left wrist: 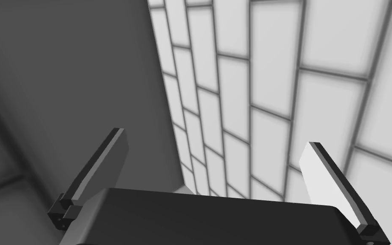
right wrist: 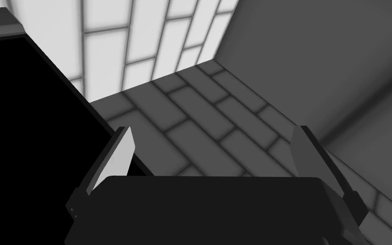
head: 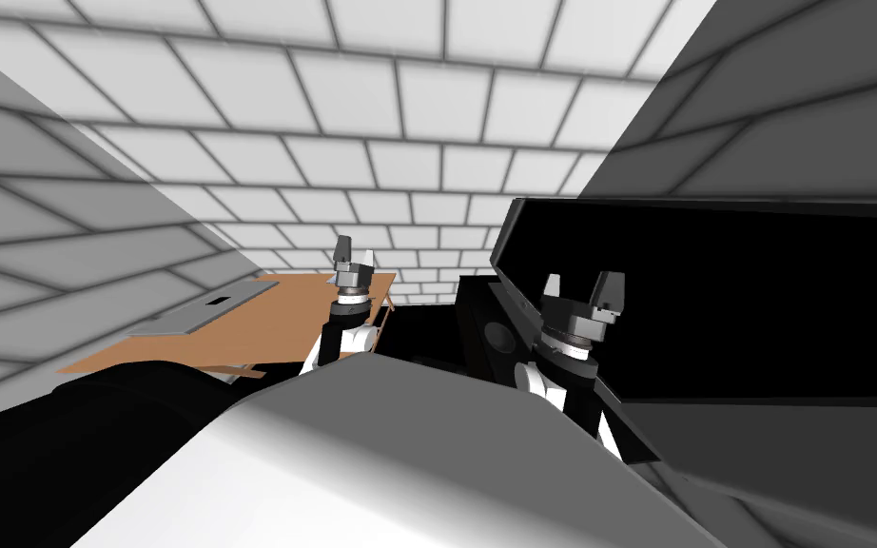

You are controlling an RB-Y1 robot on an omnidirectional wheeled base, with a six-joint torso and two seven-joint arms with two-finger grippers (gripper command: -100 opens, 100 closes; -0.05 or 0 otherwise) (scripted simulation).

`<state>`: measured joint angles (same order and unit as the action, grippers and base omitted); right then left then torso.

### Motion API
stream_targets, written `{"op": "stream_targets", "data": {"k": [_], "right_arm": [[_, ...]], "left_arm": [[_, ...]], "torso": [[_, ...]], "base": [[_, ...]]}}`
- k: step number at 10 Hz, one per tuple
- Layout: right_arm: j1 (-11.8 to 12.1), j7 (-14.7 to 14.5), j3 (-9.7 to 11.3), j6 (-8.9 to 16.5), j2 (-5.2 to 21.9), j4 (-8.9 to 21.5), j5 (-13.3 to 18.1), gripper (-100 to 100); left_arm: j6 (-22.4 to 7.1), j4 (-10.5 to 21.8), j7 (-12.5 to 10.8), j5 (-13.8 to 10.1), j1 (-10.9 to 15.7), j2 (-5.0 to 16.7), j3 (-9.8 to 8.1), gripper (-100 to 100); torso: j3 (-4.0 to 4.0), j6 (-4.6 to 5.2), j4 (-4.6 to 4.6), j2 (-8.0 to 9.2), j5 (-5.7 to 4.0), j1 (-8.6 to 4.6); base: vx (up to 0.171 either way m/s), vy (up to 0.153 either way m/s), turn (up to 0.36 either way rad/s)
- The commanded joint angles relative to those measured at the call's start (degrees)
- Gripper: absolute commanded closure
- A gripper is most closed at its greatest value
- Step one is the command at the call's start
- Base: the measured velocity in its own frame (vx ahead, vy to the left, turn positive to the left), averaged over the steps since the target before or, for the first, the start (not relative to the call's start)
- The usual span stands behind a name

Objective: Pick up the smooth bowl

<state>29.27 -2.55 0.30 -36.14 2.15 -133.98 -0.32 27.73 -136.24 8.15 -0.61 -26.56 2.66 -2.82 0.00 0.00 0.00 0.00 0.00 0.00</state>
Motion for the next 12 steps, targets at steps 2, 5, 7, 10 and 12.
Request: {"op": "stream_targets", "data": {"k": [2,5,7,10,12], "right_arm": [[-1.1,-1.1,0.5,1.5,2.8,3.3,2.8,-100],[-2.0,-1.9,0.8,2.9,4.9,6.3,5.0,-100],[-3.2,-2.8,1.0,4.6,7.4,10.0,7.8,-100],[-4.5,-3.9,1.4,6.7,10.3,14.8,11.1,-100],[-6.0,-4.9,1.8,8.9,13.3,19.2,14.7,-100]], "left_arm": [[0.0,0.0,0.0,0.0,0.0,0.0,0.01,0],[0.0,0.0,0.0,0.0,0.0,0.0,0.01,0],[0.0,0.0,0.0,0.0,0.0,0.0,0.01,0],[0.0,0.0,0.0,0.0,0.0,0.0,0.01,0],[0.0,0.0,0.0,0.0,0.0,0.0,0.01,0]], "torso": [[-0.04,-0.02,-0.01,-0.06,0.03,0.18],[-0.06,-0.01,-0.03,-0.11,0.12,0.53],[-0.01,-0.01,-0.01,-0.02,0.07,0.31],[-0.08,-0.01,-0.03,-0.13,0.12,0.50],[-0.06,-0.01,-0.02,-0.09,0.08,0.36]], "base": [[0.017,0.085,0.049],[0.020,0.121,0.025],[0.009,0.088,0.046],[0.030,0.119,0.044],[0.024,0.109,0.053]]}}
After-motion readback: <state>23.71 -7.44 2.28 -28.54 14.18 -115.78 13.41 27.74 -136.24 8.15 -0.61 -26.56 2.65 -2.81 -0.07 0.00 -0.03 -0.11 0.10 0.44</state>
